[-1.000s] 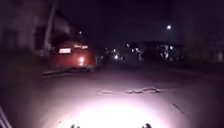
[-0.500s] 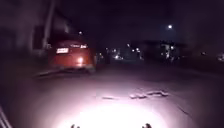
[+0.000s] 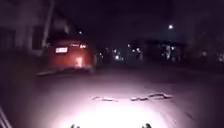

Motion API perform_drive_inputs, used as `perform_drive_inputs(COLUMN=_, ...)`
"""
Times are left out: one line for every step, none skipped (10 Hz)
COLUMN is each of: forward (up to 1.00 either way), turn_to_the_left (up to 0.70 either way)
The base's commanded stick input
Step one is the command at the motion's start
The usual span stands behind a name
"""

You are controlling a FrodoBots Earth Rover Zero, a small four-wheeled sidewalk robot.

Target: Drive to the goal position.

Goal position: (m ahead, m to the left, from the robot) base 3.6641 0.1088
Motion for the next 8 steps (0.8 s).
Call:
perform_drive_inputs(forward=0.5, turn_to_the_left=0.0)
perform_drive_inputs(forward=0.5, turn_to_the_left=0.0)
perform_drive_inputs(forward=0.5, turn_to_the_left=-0.33)
perform_drive_inputs(forward=0.5, turn_to_the_left=-0.5)
perform_drive_inputs(forward=0.5, turn_to_the_left=-0.5)
perform_drive_inputs(forward=0.5, turn_to_the_left=-0.44)
perform_drive_inputs(forward=0.5, turn_to_the_left=-0.36)
perform_drive_inputs(forward=0.5, turn_to_the_left=-0.27)
